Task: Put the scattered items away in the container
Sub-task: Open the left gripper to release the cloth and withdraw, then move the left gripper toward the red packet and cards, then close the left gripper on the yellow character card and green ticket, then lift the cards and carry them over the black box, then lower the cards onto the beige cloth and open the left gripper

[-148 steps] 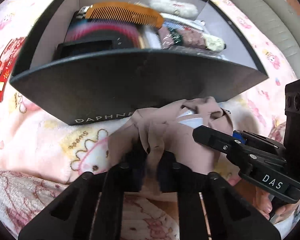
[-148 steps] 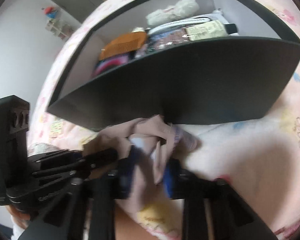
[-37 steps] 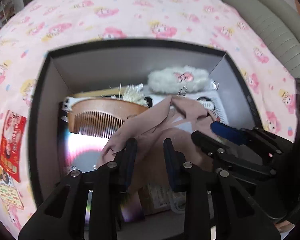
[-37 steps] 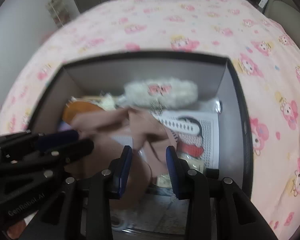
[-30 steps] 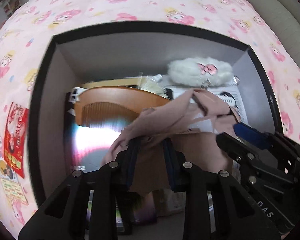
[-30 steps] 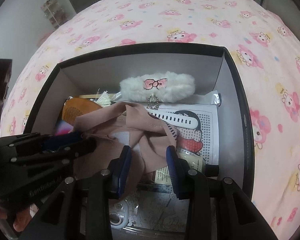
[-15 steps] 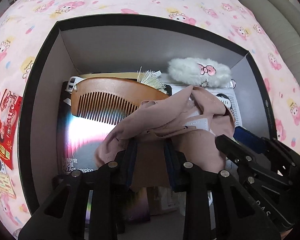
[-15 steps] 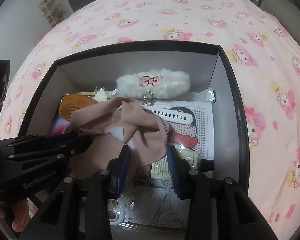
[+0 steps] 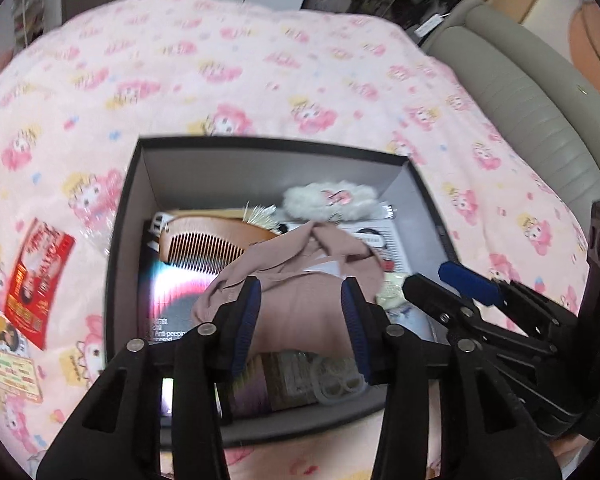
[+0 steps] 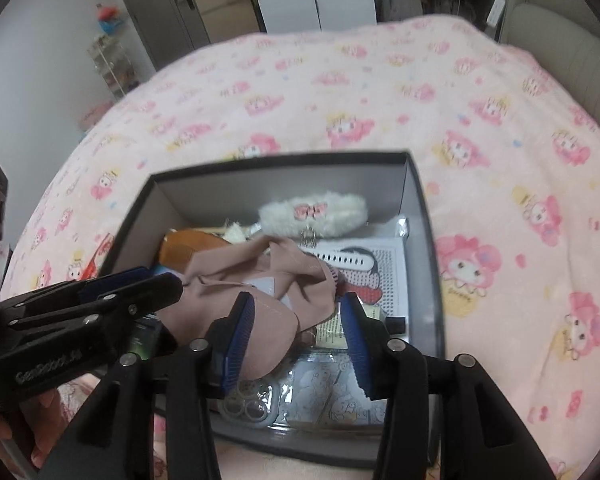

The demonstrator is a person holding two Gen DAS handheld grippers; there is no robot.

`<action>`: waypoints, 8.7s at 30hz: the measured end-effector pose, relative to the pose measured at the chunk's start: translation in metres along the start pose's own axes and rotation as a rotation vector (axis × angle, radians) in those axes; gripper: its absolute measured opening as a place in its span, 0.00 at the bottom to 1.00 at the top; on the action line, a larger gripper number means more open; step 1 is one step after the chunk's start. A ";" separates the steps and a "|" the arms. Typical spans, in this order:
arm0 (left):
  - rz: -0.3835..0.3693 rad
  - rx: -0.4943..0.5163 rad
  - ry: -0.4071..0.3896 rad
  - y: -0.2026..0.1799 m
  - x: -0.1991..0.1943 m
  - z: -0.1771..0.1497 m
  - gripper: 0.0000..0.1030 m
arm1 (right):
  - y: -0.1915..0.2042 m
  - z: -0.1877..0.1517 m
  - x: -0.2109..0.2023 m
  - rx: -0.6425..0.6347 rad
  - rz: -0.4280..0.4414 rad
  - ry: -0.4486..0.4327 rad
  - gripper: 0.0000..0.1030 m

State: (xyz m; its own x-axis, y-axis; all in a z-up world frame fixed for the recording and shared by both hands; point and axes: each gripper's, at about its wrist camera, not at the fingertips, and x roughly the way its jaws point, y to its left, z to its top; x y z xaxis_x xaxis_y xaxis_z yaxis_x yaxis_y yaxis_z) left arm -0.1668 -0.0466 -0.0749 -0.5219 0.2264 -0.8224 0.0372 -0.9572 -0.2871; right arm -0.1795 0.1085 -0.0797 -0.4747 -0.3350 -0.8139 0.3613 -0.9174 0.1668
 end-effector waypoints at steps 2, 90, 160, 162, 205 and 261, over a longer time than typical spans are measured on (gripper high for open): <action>0.001 0.026 -0.019 -0.003 -0.012 -0.003 0.43 | 0.002 0.000 -0.012 0.003 0.001 -0.025 0.41; 0.098 -0.470 -0.003 0.334 -0.085 -0.158 0.51 | 0.318 -0.060 0.111 -0.388 0.126 0.313 0.47; 0.092 -0.346 -0.092 0.238 -0.147 -0.127 0.27 | 0.276 -0.038 0.041 -0.277 0.518 0.287 0.35; 0.081 -0.325 -0.086 0.219 -0.142 -0.122 0.27 | 0.258 -0.040 0.027 -0.258 0.499 0.256 0.35; 0.129 -0.027 0.137 0.017 0.054 -0.040 0.35 | 0.002 -0.029 0.043 -0.032 0.066 0.204 0.36; 0.127 -0.042 0.158 0.027 0.049 -0.053 0.45 | -0.012 -0.035 0.051 -0.049 -0.021 0.253 0.49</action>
State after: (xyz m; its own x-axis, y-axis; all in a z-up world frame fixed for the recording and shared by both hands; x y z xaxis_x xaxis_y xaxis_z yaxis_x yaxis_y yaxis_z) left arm -0.1459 -0.0518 -0.1494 -0.3703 0.1327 -0.9194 0.1316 -0.9723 -0.1933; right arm -0.1802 0.1096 -0.1425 -0.2688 -0.2455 -0.9314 0.3946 -0.9102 0.1260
